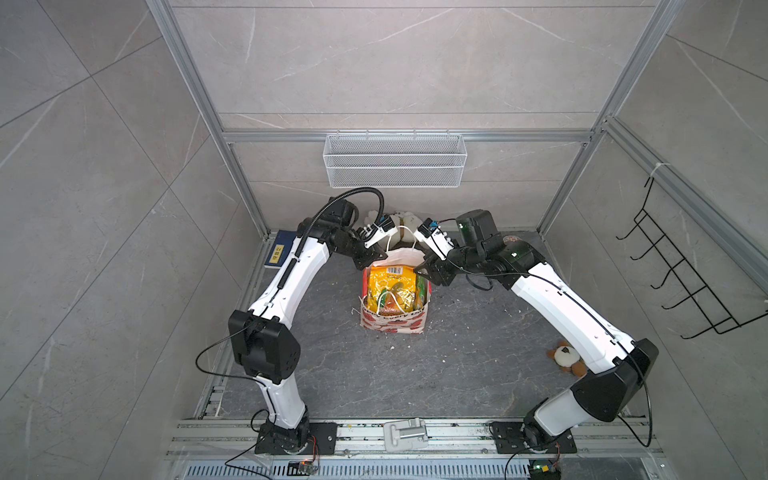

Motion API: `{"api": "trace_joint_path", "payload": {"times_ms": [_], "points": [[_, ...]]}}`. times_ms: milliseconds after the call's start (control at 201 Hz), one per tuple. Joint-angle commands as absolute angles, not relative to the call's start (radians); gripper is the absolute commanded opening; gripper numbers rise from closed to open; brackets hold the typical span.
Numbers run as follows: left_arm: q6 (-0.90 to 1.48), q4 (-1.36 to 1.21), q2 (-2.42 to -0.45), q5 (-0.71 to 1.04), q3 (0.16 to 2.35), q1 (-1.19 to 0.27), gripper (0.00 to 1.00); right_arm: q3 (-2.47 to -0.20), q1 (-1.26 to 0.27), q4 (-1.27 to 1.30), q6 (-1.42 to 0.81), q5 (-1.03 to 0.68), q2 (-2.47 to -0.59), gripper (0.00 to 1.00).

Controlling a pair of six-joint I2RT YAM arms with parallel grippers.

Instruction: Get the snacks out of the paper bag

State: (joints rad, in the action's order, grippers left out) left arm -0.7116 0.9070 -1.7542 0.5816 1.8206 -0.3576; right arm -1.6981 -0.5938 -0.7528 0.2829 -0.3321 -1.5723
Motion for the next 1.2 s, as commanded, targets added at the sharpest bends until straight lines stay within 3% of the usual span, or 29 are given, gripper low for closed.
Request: {"api": "trace_joint_path", "payload": {"times_ms": [0, 204, 657, 1005, 1199], "points": [[-0.718, 0.830, -1.653, 0.635, 1.767, -0.377, 0.00, -1.709, -0.632, -0.790, 0.381, -0.346, -1.546, 0.51], [-0.710, 0.770, -1.573, 0.629, 1.649, -0.402, 0.00, -1.669, -0.747, -0.782, 0.429, -0.201, -1.546, 0.51], [-0.722, 0.733, -1.499, 0.649, 1.542, -0.416, 0.00, -1.558, -0.890, -0.688, 0.522, 0.059, -1.577, 0.66], [-0.719, 0.730, -1.516, 0.652, 1.545, -0.417, 0.00, -1.497, -0.914, -0.491, 0.601, 0.207, -1.634, 0.85], [-0.719, 0.731, -1.521, 0.652, 1.549, -0.416, 0.00, -1.505, -0.915, -0.481, 0.634, 0.152, -1.684, 0.96]]}}
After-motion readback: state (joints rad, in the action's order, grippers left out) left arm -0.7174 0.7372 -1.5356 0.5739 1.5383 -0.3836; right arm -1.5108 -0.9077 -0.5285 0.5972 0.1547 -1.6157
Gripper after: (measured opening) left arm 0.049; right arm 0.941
